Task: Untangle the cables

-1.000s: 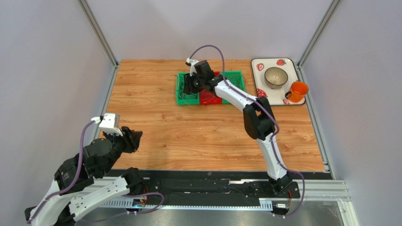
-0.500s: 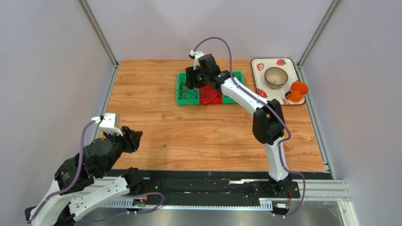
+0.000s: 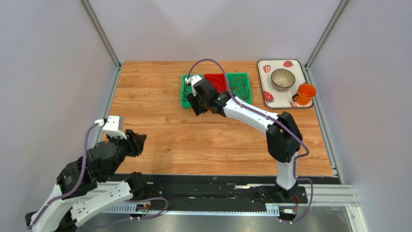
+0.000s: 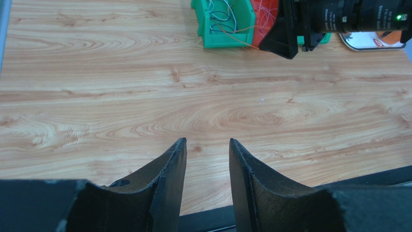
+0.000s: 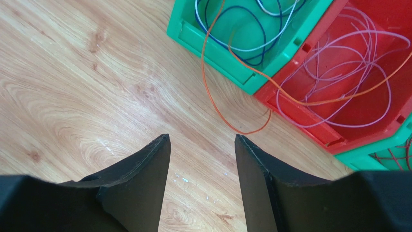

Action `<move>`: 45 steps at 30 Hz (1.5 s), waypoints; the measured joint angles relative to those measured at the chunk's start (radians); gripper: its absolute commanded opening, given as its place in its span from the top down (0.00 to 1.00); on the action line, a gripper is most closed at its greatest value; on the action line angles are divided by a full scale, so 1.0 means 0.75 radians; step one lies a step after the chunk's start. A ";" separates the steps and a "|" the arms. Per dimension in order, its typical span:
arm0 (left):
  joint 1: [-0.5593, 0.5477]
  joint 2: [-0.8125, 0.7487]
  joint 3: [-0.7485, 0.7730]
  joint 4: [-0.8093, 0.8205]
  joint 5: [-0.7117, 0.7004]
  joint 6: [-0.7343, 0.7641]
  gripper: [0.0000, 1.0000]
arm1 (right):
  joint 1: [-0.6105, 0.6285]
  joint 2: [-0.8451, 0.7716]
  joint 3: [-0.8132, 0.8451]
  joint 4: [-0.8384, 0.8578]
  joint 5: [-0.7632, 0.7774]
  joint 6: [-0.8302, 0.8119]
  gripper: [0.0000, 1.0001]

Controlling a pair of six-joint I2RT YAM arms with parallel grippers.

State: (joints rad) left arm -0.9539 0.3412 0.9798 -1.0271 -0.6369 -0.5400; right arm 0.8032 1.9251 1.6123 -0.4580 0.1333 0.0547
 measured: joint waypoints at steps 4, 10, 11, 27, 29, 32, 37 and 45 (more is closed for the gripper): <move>0.001 0.000 0.000 0.000 0.000 0.001 0.54 | 0.002 0.005 -0.012 -0.023 0.076 0.026 0.45; 0.001 0.000 0.000 0.000 0.000 0.001 0.54 | -0.052 0.005 0.016 -0.039 0.220 0.107 0.47; 0.001 0.000 0.000 0.000 0.000 0.001 0.54 | -0.069 0.005 0.034 -0.048 0.220 0.125 0.48; 0.001 0.000 0.000 0.000 0.000 0.001 0.54 | -0.374 0.429 0.737 -0.130 0.014 0.189 0.51; 0.001 0.000 0.000 0.000 0.001 0.001 0.54 | -0.381 0.487 0.800 -0.137 -0.002 0.159 0.51; 0.001 0.000 0.000 0.000 0.000 0.001 0.54 | -0.383 0.534 0.819 -0.142 -0.032 0.120 0.51; 0.001 0.001 -0.001 0.000 0.000 0.001 0.54 | -0.386 0.592 0.819 -0.141 -0.076 0.046 0.50; 0.002 0.009 -0.001 0.000 0.000 0.001 0.54 | -0.388 0.674 0.853 -0.126 -0.048 -0.080 0.48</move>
State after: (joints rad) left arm -0.9527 0.3477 0.9794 -1.0271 -0.6369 -0.5396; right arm 0.5121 2.4306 2.2524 -0.5526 0.0975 -0.0055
